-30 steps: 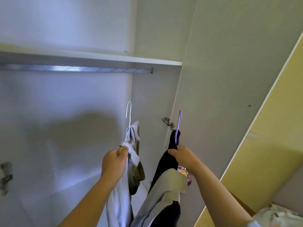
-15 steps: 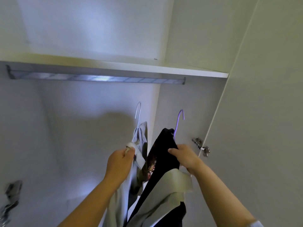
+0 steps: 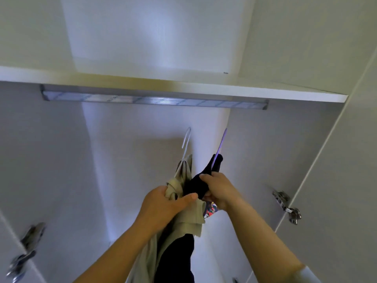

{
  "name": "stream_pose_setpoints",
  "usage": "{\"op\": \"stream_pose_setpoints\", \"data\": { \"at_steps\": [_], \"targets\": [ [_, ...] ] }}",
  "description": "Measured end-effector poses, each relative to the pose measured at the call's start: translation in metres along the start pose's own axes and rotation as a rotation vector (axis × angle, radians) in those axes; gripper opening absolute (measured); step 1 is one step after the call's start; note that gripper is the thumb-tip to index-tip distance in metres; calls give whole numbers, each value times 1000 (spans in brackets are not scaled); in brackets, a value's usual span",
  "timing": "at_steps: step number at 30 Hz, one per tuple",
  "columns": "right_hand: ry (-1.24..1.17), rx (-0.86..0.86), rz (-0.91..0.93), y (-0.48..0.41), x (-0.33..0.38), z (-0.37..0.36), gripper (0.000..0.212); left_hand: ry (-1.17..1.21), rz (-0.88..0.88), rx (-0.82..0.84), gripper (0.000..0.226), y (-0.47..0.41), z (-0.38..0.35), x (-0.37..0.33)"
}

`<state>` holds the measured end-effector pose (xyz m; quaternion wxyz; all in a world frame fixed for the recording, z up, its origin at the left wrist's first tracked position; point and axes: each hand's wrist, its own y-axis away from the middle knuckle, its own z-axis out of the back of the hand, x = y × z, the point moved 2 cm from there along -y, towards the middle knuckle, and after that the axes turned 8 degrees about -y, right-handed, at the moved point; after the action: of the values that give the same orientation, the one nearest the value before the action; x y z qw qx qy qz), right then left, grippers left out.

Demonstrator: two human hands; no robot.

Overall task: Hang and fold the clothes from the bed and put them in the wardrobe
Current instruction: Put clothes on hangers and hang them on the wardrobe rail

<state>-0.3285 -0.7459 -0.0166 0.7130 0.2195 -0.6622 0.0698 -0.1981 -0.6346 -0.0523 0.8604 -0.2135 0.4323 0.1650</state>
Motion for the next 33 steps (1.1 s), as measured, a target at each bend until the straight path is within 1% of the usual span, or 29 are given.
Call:
{"op": "stream_pose_setpoints", "data": {
  "at_steps": [2,4,6,8,10,12,15,18,20,21,22,23,24,25,26,28,30,32,33],
  "targets": [
    [-34,34,-26,-11,1,-6,8,-26,-7,2,68,-3,0,-2],
    [-72,55,-51,-20,1,-9,7,-111,15,5,65,-6,-1,-2],
    [-98,81,-69,-28,2,-13,8,-182,51,-4,52,-10,-2,0],
    [-107,110,-81,-34,2,-19,8,-189,73,-32,40,-15,-1,2],
    [-91,124,-77,-39,1,-23,10,-210,67,-39,33,-18,0,3],
    [-68,130,-62,-43,-1,-24,12,-201,35,-24,32,-19,-1,3],
    [-61,180,-63,-45,-4,-26,13,-122,1,-22,38,-17,-1,7],
    [-49,261,-62,-46,-4,-24,27,-88,-6,-55,37,-17,3,11],
    [-2,335,-41,-47,-2,-14,29,-81,-13,-67,38,-19,4,12],
    [22,341,-8,-50,0,-7,28,-77,-20,-63,39,-21,5,12],
    [48,302,50,-54,2,2,26,-74,-30,-54,40,-22,5,10],
    [140,204,148,-62,5,14,23,-73,-40,-42,41,-23,6,9],
    [315,72,273,-70,8,26,21,-71,-52,-30,42,-24,6,8],
    [507,-22,383,-77,12,36,22,-68,-64,-15,42,-24,7,7],
    [648,-42,457,-83,13,42,31,-67,-75,2,42,-24,7,7],
    [768,46,493,-96,9,50,50,-68,-87,30,41,-20,7,7],
    [800,109,489,-106,5,54,59,-75,-86,42,39,-18,11,9],
    [754,122,479,-113,4,58,58,-86,-79,43,39,-18,17,10],
    [728,137,472,-116,4,60,52,-91,-79,41,39,-19,20,10]
  ]
}}
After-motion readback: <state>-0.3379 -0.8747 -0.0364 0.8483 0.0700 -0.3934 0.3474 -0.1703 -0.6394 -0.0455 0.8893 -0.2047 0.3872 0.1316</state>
